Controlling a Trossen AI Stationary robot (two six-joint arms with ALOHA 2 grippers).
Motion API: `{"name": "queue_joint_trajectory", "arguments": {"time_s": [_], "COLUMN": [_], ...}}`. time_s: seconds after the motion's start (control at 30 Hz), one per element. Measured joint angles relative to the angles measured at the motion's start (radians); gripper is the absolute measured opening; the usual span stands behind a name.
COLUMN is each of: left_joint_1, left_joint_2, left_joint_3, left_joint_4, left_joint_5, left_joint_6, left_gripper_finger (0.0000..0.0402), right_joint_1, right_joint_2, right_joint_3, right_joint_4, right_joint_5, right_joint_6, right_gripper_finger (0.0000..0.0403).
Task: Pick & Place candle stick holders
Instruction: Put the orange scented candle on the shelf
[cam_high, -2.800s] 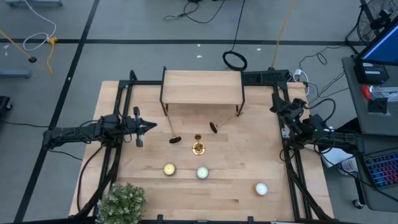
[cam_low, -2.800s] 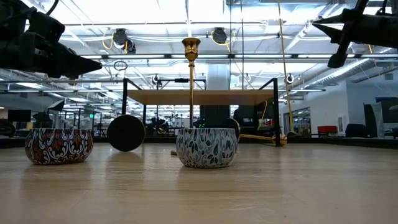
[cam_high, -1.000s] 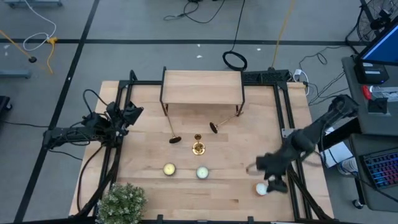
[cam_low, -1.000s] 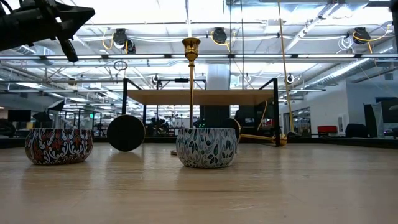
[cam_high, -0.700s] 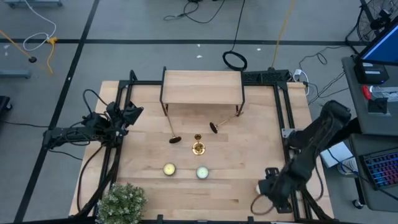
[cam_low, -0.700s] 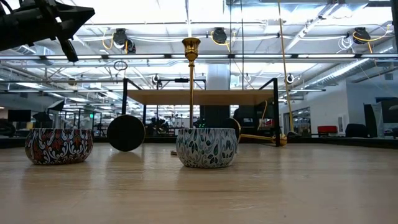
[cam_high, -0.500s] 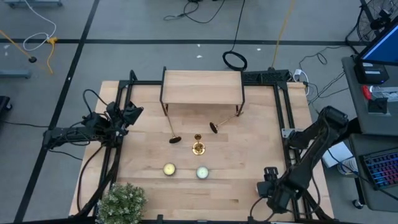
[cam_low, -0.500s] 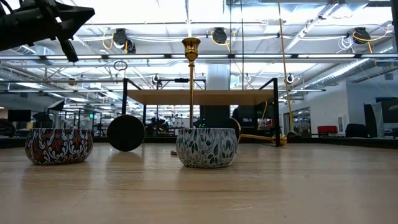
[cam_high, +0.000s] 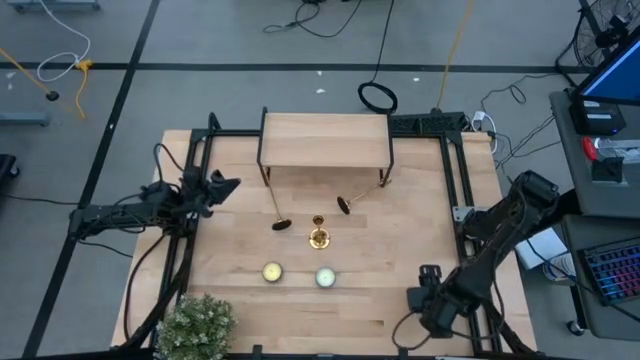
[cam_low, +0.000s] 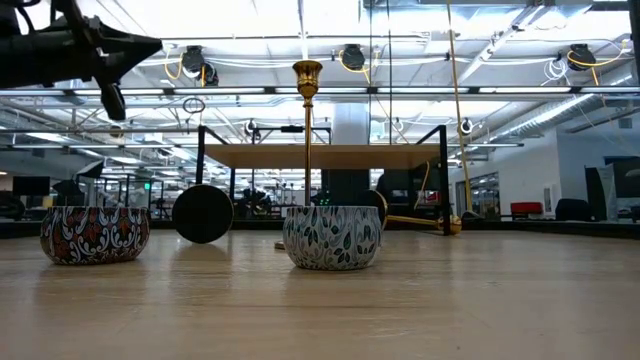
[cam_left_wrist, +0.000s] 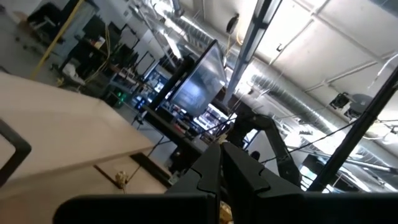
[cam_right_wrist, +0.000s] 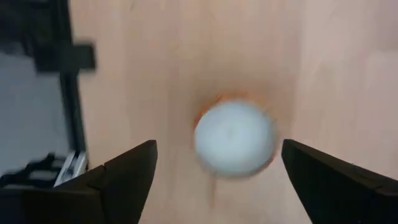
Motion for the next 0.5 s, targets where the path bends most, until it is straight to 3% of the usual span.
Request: {"name": "queue_joint_trajectory", "arguments": {"time_s": [0.23, 0.5], "left_joint_1": [0.0, 0.0], "left_joint_2": [0.0, 0.0], "left_joint_3": [0.0, 0.0], "left_joint_4": [0.009, 0.015], "left_joint_5": [0.001, 0.03], "left_joint_6": [-0.03, -0.049], "left_gripper_finger": [0.0019, 0.0019], "right_joint_1": [-0.039, -0.036], "right_joint_2": [0.01, 0.014], "right_joint_3": [0.0, -0.028], "right_joint_4": [-0.001, 0.068], "right_joint_5": [0.001, 0.001], "right_joint_6": [-0.059, -0.062], "right_gripper_finger": [0.0377, 0.0385]}}
